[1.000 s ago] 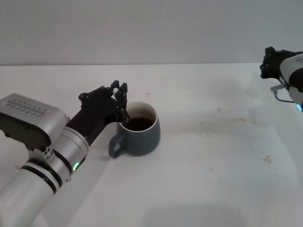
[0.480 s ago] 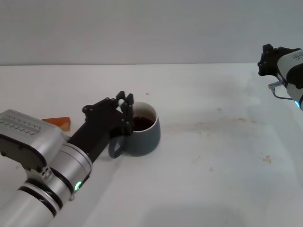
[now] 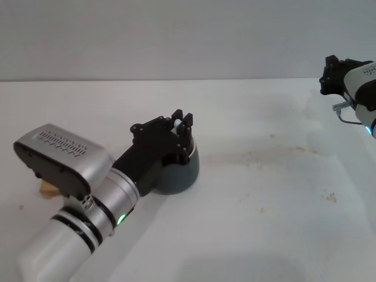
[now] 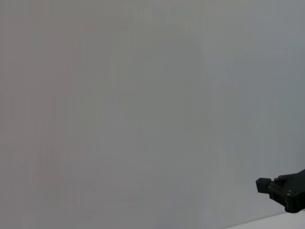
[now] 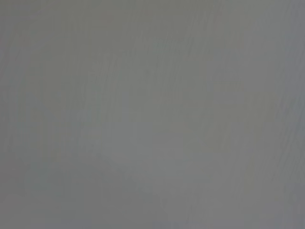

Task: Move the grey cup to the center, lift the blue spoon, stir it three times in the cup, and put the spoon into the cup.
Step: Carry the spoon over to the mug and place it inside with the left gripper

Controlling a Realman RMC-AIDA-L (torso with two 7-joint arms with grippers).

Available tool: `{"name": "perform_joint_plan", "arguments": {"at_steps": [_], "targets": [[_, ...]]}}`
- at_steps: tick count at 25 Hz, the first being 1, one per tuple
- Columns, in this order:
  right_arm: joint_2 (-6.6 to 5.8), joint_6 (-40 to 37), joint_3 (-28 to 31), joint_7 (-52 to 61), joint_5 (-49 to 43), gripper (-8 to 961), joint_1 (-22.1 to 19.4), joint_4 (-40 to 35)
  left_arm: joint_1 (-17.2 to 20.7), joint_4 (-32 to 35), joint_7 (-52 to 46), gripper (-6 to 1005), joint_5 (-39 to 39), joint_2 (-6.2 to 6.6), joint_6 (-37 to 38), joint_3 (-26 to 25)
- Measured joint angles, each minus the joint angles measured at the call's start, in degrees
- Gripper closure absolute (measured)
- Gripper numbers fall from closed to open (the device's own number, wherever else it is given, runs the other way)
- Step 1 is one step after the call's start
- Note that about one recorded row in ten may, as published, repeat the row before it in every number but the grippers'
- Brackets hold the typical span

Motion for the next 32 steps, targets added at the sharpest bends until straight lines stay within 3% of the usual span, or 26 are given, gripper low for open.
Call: {"name": "perform_joint_plan", "arguments": {"at_steps": [4, 8, 19, 22, 25, 32], "targets": [[0.05, 0.05, -0.01, 0.0, -0.41, 937, -0.19, 0.29, -4.0, 5.61, -3.11, 768, -0.17, -0.11, 2.69, -0.77], [0.06, 0.11, -0.01, 0.0, -0.5, 937, -0.19, 0.3, -4.45, 7.07, -3.72, 766, -0.19, -0.1, 3.33, -1.74], [0.07, 0.67, -0.01, 0.0, -1.12, 937, 0.1, 0.3, 1.22, 4.6, -3.34, 761, 0.47, 0.56, 3.71, -5.51], [0.07, 0.75, -0.01, 0.0, -1.14, 937, 0.26, 0.31, 6.28, -0.7, -3.3, 760, 2.12, 1.0, 2.73, -5.06], [0.07, 0.75, -0.01, 0.0, -1.15, 937, 0.34, 0.3, 8.2, -3.29, -3.26, 758, 3.04, 1.05, 1.58, -4.47], [0.07, 0.64, -0.01, 0.0, -1.24, 938, 0.52, 0.31, 8.78, -6.06, -3.2, 755, 3.24, 1.26, 0.36, -0.92]]}}
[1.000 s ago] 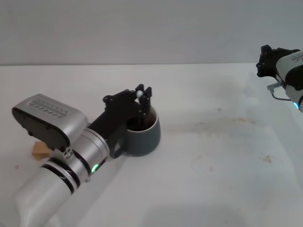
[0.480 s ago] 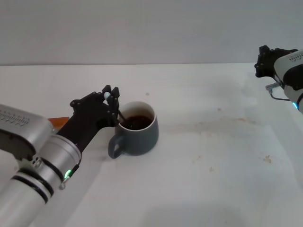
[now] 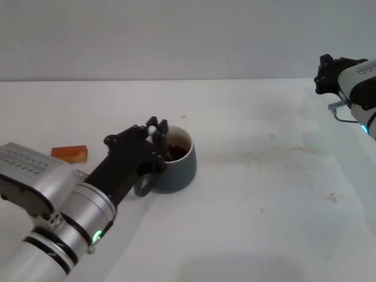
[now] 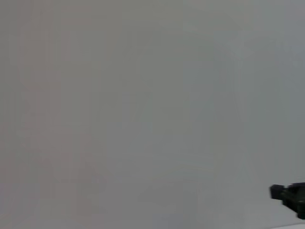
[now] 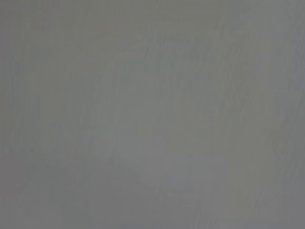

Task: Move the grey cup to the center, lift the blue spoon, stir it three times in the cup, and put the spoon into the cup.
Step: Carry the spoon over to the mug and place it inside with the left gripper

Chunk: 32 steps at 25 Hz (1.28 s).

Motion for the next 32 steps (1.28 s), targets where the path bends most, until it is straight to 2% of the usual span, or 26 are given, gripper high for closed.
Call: {"name": "perform_joint_plan", "arguments": {"at_steps": [4, 7, 9, 13, 15, 16, 18, 24, 25, 28, 30, 32], "targets": [[0.0, -0.07, 0.0, 0.0, -0.01, 938, 0.0, 0.0, -1.32, 0.38, 0.3, 753, 0.0, -0.48, 0.04, 1.01], [0.0, -0.17, 0.0, 0.0, -0.02, 938, -0.02, 0.0, -4.11, 2.45, 0.34, 752, 0.0, -0.98, 0.29, 0.9], [0.0, -0.19, 0.0, 0.0, -0.02, 938, -0.06, 0.0, -4.11, 2.45, 0.34, 751, 0.0, -0.98, 0.29, 0.9], [0.0, -0.19, 0.02, 0.0, -0.41, 938, -0.27, 0.0, -8.97, 8.13, -0.34, 749, -0.42, -1.44, 1.68, -0.54], [0.0, -0.15, 0.07, 0.0, -0.71, 938, -0.44, 0.03, -9.44, 8.88, -0.44, 748, -0.47, -1.51, 2.04, -0.79], [0.0, -0.12, 0.09, 0.0, -0.74, 938, -0.5, 0.06, -11.27, 11.99, -1.25, 748, -0.86, -1.63, 3.7, -1.91], [0.0, -0.04, 0.09, 0.0, -0.74, 938, -0.53, 0.07, -11.87, 13.48, -1.92, 747, -0.99, -1.55, 4.64, -2.73], [0.08, 0.06, 0.09, 0.0, -0.74, 938, -0.63, 0.09, -9.63, 13.71, -1.8, 744, -1.0, -1.21, 5.64, -4.54], [0.09, 0.09, 0.09, 0.0, -0.74, 938, -0.63, 0.09, -6.25, 12.36, -1.85, 743, -0.83, -1.07, 6.13, -5.08], [0.1, 0.11, 0.08, 0.0, -0.74, 938, -0.62, 0.09, -5.35, 11.77, -1.89, 742, -0.82, -1.03, 6.27, -4.99], [0.21, 0.11, 0.08, 0.0, -0.74, 938, -0.55, 0.11, -1.98, 8.49, -1.87, 741, -0.52, -0.93, 6.4, -3.71], [0.27, 0.11, 0.08, 0.0, -0.74, 938, -0.46, 0.16, -1.28, 7.19, -1.8, 740, -0.38, -0.9, 6.41, -2.58]]}}
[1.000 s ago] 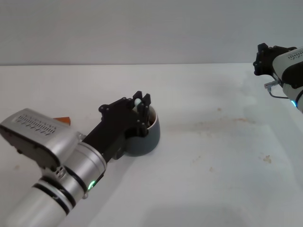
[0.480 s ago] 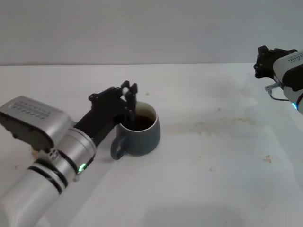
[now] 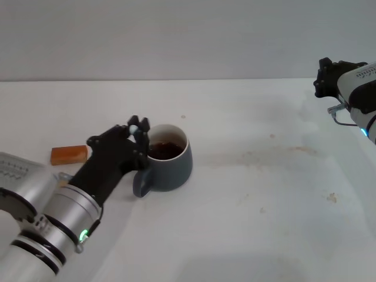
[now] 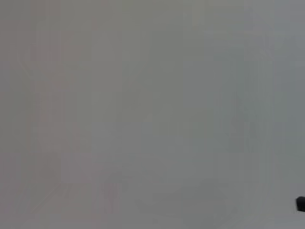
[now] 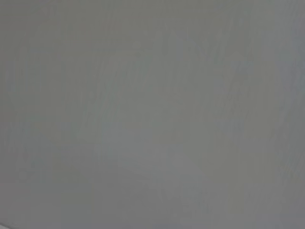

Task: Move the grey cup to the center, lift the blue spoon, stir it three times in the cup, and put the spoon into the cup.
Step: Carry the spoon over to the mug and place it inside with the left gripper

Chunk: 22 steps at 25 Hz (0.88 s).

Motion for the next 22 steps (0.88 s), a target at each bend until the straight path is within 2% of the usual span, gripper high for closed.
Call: {"name": "perform_joint_plan", "arguments": {"at_steps": [10, 15, 18, 22], "targets": [[0.29, 0.0, -0.01, 0.0, -0.23, 938, -0.16, 0.98, -0.45, -1.11, 0.05, 736, 0.38, 0.15, 0.06, 1.25], [0.38, 0.0, 0.22, 0.0, -0.35, 937, -0.5, 1.01, -2.36, 2.44, -0.02, 733, 0.37, 0.05, 1.17, 1.02], [0.38, -0.06, 0.48, 0.0, -0.37, 937, -1.0, 1.08, -3.43, 6.32, -0.44, 732, 0.15, -0.16, 5.59, 0.94], [0.32, -0.29, 0.88, 0.0, -0.34, 938, -1.57, 1.27, -3.5, 7.06, -0.45, 730, 0.06, -0.17, 7.03, 0.54]]}}
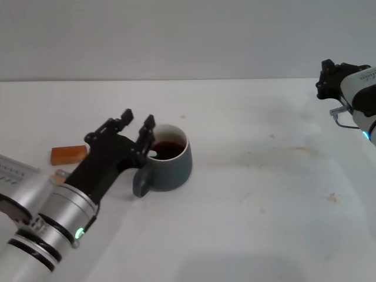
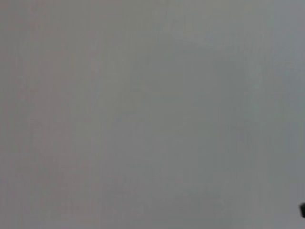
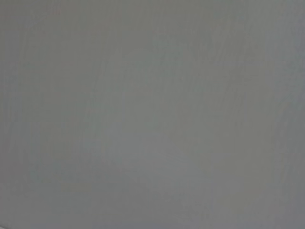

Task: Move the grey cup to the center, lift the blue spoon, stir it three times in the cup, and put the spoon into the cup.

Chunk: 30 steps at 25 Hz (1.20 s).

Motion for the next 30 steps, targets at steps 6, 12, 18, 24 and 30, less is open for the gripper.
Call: {"name": "perform_joint_plan", "arguments": {"at_steps": [6, 12, 18, 24, 30], "targets": [[-0.8, -0.37, 6.01, -2.46, -0.26, 937, -2.61, 1.7, 0.93, 1.3, 0.8, 565, 0.23, 0.12, 3.88, -7.81], [-0.2, -1.58, 15.2, -9.88, -0.26, 935, -8.13, 8.1, -0.6, 6.52, 1.87, 563, 0.3, 0.26, 7.57, -17.57], [0.83, -5.9, 22.23, -10.79, -0.02, 934, -16.78, 14.51, -3.39, 14.41, 1.87, 563, 0.3, 0.35, 11.77, -30.26], [1.26, -12.0, 27.45, -9.26, 1.36, 933, -23.5, 15.03, -6.9, 20.98, 2.55, 563, 0.32, 0.46, 12.38, -39.39], [1.26, -17.55, 27.31, -8.82, 4.76, 926, -26.42, 12.76, -10.63, 26.06, 4.71, 563, 0.28, 1.19, 11.79, -46.9]]}}
